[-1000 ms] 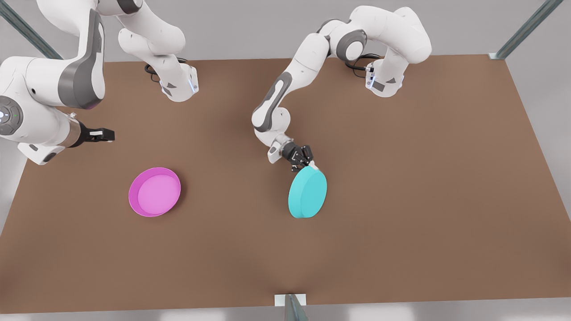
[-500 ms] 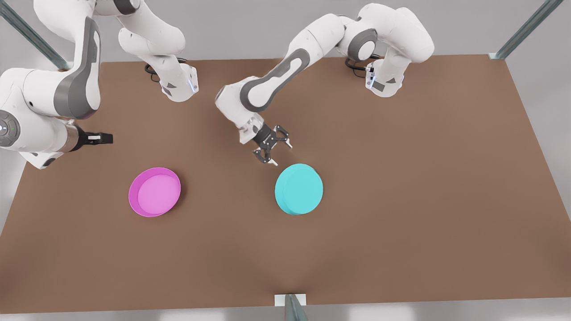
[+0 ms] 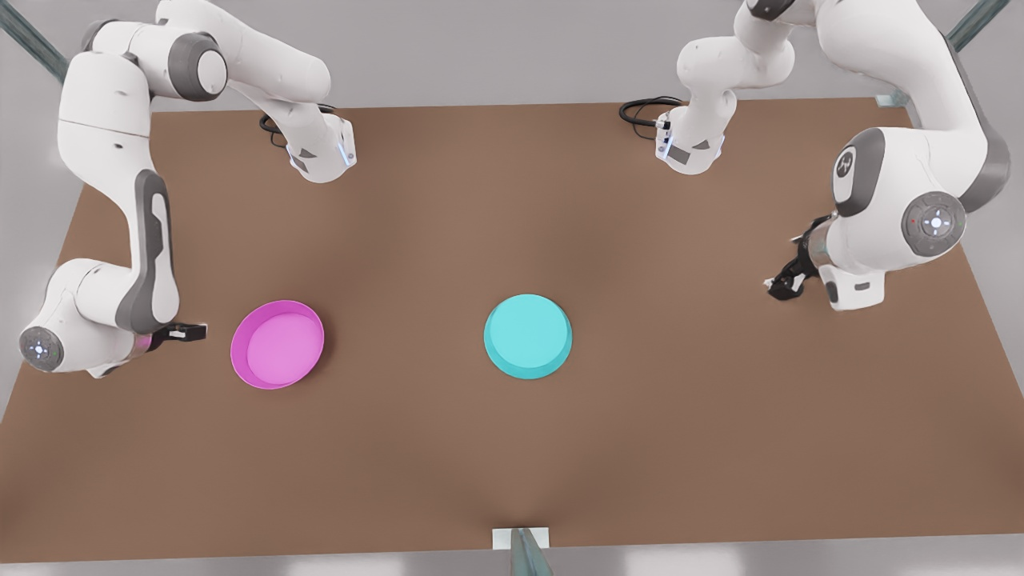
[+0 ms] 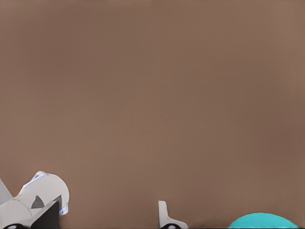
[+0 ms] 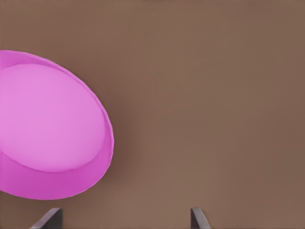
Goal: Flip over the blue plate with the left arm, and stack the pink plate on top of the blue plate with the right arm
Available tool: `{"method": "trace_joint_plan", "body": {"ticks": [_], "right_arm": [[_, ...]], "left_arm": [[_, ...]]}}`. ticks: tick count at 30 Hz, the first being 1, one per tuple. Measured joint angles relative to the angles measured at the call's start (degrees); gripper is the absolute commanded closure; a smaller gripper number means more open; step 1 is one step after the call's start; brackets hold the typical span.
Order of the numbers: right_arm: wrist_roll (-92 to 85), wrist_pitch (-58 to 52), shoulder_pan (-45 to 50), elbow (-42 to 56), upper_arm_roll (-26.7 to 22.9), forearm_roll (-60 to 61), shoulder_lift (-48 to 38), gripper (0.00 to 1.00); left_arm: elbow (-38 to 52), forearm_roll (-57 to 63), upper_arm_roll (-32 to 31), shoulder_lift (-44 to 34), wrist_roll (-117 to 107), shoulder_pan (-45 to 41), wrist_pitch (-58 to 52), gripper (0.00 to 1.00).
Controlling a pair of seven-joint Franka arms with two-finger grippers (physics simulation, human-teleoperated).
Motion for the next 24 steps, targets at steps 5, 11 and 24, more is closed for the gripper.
{"method": "trace_joint_plan", "body": {"ticks": [5,11,24], "right_arm": [[-0.04,4.34,0.47,0.00,0.14,4.00,5.32,0.00],[-0.05,7.52,0.68,-0.05,0.40,6.38,9.87,0.00],[-0.27,9.57,0.73,-0.05,0.84,7.19,12.72,0.61]], "left_arm": [[4.73,-0.13,-1.04,3.57,12.55,0.27,0.49,0.00],[5.83,-2.49,-1.30,4.92,23.58,-0.08,0.20,0.00],[7.99,-3.18,-2.86,5.80,37.80,-0.43,-0.06,0.00]]}}
